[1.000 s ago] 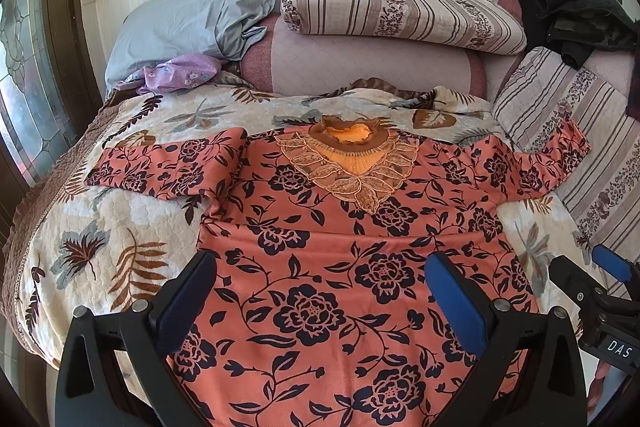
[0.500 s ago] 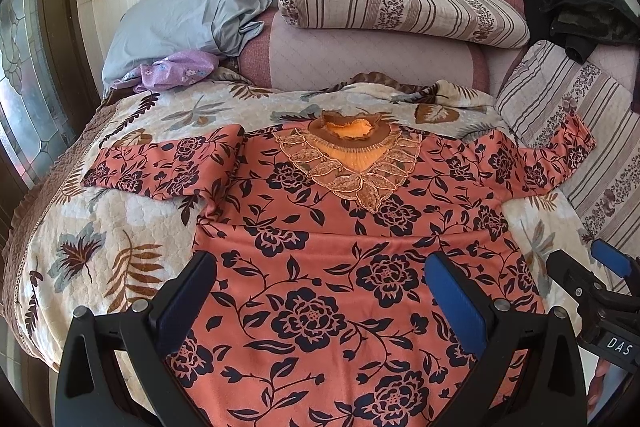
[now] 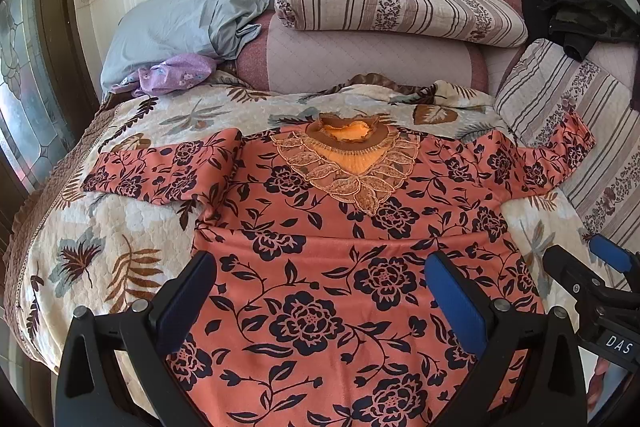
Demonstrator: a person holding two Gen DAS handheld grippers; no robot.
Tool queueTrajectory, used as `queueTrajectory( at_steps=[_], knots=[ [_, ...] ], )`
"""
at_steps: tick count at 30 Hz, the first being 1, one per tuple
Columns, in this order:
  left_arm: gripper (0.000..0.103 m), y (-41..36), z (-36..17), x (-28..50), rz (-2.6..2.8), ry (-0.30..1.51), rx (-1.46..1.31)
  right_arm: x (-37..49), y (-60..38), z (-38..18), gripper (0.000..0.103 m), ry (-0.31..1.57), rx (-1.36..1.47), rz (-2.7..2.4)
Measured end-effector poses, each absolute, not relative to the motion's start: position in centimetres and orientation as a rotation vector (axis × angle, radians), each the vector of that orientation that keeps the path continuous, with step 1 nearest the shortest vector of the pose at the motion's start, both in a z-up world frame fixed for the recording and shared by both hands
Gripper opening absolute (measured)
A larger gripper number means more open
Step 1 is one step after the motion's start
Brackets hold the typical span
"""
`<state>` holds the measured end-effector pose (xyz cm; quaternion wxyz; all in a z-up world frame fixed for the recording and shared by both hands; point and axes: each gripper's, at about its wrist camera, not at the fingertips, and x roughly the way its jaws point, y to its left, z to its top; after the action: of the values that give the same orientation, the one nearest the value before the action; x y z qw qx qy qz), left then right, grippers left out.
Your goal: Fold small clothes
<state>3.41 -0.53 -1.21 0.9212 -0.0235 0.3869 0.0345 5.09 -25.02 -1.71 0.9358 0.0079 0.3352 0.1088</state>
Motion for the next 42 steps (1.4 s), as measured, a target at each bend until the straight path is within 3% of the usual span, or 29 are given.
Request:
queueTrajectory(
  at_steps=[15, 21, 26, 30, 32, 33, 34, 35, 42],
  knots=[
    [0.103, -0.7, -1.8, 3.7, 0.071, 0.805, -0.042, 5.4, -25.6, -2.0, 0.103, 0.686, 0.030, 0.233],
    [0.103, 1.5, -9.0, 6.1, 0.153, 0.958, -0.030, 7.3, -29.5, -6.4, 0.102, 0.795, 0.089, 0.295],
    [0.103, 1.9, -12.4, 7.0, 0.216, 0.986, 0.022, 10.4, -37.1, -6.9, 0.101, 0.739, 0.040, 0.119],
    [0.103, 1.7, -13.4, 7.9, 0.227, 0.914, 0.064, 15.7, -43.9, -4.7, 0.097, 0.639, 0.027, -0.024],
    [0.103, 1.9, -15.6, 9.0, 0.221, 0.982, 0.083, 19.1, -47.9, -4.2, 0.090, 0.618, 0.113, -0.070],
    [0.103, 2.3, -16.6, 9.1, 0.210, 1.000, 0.065, 20.9, -49.9, -4.1, 0.081, 0.623, 0.167, -0.107],
    [0.103, 3.0, -16.9, 8.5, 0.196, 0.955, -0.008, 22.9, -51.9, -4.1, 0.071, 0.626, 0.213, -0.156],
    [0.103, 3.8, -17.1, 8.0, 0.189, 0.925, -0.075, 24.5, -53.1, -4.1, 0.068, 0.627, 0.223, -0.204],
    [0.103, 3.3, -17.5, 7.7, 0.189, 0.885, -0.067, 33.6, -55.8, -3.1, 0.068, 0.622, 0.017, -0.443]
  ],
)
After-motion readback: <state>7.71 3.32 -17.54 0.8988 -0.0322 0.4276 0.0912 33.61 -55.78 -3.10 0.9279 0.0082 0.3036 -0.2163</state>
